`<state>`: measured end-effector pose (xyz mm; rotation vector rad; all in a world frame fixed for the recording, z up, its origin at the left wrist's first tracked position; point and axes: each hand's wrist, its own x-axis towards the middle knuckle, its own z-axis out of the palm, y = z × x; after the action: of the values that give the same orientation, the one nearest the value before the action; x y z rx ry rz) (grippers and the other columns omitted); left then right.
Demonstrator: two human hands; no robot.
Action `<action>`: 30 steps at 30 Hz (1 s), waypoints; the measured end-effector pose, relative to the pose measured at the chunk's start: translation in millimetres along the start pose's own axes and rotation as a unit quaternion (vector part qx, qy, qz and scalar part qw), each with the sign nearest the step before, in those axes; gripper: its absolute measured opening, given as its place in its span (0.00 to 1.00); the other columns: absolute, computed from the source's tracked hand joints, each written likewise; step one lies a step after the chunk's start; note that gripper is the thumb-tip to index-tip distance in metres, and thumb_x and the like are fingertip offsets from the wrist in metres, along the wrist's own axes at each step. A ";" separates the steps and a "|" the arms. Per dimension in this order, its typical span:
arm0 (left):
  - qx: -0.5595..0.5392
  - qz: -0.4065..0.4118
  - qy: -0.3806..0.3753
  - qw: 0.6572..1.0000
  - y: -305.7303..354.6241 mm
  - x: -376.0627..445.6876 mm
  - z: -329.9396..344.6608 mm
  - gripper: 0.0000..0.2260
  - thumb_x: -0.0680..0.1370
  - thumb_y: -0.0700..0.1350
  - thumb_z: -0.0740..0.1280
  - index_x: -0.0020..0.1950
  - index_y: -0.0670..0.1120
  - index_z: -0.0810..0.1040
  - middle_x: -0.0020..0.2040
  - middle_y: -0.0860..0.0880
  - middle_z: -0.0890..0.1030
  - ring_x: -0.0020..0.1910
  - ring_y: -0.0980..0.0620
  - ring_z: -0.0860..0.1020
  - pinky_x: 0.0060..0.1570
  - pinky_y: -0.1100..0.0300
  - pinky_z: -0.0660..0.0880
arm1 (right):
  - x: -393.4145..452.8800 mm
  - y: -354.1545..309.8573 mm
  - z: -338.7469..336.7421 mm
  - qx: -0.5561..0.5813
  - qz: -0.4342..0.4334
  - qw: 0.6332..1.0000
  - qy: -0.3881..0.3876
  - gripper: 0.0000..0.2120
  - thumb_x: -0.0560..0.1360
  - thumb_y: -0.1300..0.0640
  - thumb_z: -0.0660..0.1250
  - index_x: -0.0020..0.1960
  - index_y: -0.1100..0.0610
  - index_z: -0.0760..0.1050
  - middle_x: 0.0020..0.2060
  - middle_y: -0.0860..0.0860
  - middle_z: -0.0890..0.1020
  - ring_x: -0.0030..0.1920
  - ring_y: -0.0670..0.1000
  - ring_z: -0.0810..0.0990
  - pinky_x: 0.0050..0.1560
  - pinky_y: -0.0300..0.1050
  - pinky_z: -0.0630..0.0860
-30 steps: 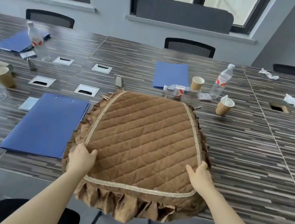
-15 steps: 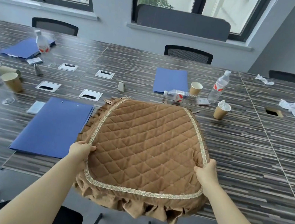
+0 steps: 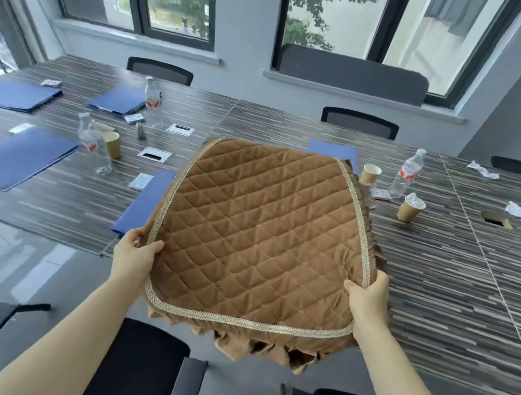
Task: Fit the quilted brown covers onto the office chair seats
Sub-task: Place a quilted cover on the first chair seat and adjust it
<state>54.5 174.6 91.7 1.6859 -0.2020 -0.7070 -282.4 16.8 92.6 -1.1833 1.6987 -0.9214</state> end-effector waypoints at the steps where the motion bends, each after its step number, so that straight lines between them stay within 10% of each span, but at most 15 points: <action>1: -0.020 -0.002 0.005 1.000 -5.7 -7.9 -16.9 0.13 0.75 0.39 0.70 0.57 0.50 0.75 0.58 0.45 0.79 0.54 0.44 0.80 0.57 0.45 0.77 | -15.0 -1.7 0.9 0.001 -0.004 1.000 0.009 0.28 0.74 0.64 0.69 0.71 0.57 0.64 0.64 0.53 0.74 0.62 0.58 0.74 0.65 0.54 0.70; 23: -0.182 -0.012 0.313 0.932 -146.9 -302.8 -516.3 0.16 0.75 0.36 0.69 0.62 0.44 0.76 0.52 0.46 0.81 0.53 0.44 0.81 0.59 0.46 0.77 | -474.3 37.6 108.0 -0.004 -0.103 0.953 -0.285 0.21 0.75 0.67 0.68 0.65 0.59 0.68 0.53 0.55 0.77 0.50 0.55 0.75 0.51 0.47 0.70; 30: -0.222 -0.008 0.384 0.896 -182.7 -354.8 -618.9 0.18 0.73 0.38 0.70 0.63 0.46 0.76 0.58 0.44 0.81 0.57 0.42 0.80 0.61 0.43 0.75 | -574.7 45.1 158.2 -0.035 -0.111 0.922 -0.368 0.23 0.73 0.67 0.69 0.65 0.57 0.68 0.59 0.57 0.77 0.57 0.59 0.77 0.62 0.58 0.75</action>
<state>68.4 910.9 89.6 1.3998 0.5002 -0.0404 -40.1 562.3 124.2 -1.5461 1.0042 -0.4406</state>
